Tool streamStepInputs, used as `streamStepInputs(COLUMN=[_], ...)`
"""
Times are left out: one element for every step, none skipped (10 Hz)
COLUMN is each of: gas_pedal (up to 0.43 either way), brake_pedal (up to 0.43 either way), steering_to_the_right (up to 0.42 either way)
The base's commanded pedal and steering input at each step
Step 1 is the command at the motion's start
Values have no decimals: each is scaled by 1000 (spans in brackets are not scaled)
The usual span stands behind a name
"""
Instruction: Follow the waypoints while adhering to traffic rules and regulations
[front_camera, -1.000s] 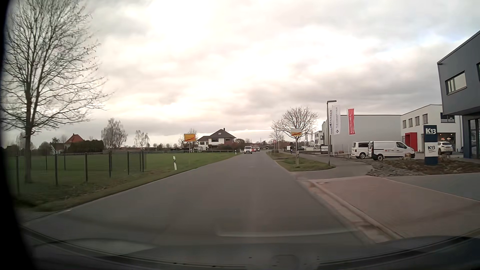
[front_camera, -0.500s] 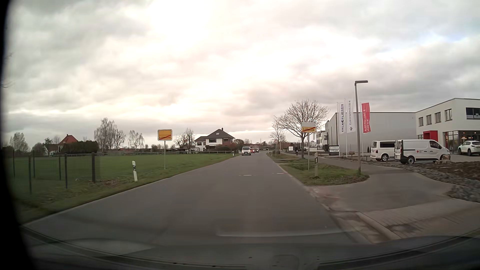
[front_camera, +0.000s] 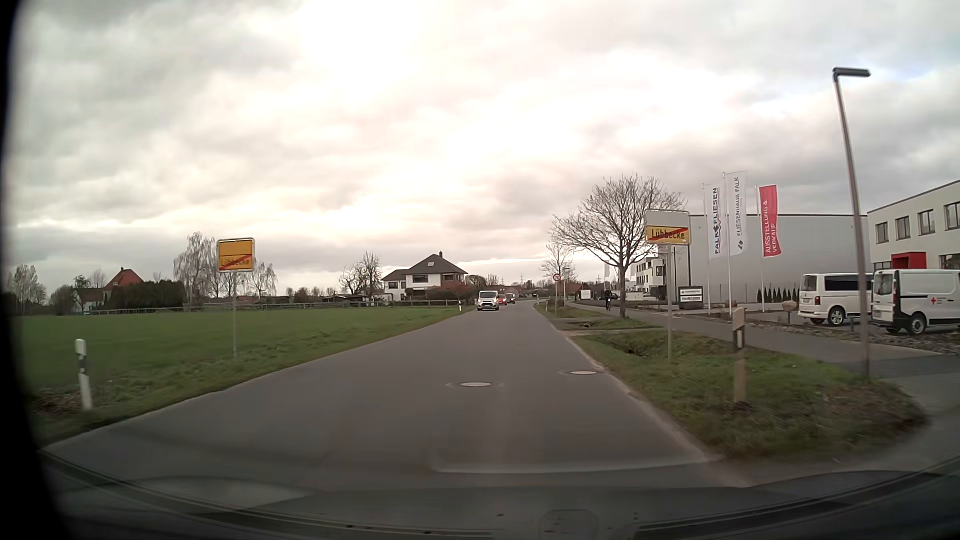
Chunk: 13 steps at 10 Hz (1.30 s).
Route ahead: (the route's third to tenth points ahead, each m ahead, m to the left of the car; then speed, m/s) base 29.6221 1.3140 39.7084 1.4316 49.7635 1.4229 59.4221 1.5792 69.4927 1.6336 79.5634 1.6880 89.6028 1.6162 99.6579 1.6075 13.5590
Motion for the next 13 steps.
streamStepInputs(gas_pedal=[130,130,138,150,150,150,150,150,150,150,150,150,150], brake_pedal=[0,0,0,0,0,0,0,0,0,0,0,0,0], steering_to_the_right=[1,1,1,1,1,1,1,1,1,1,1,2,1])
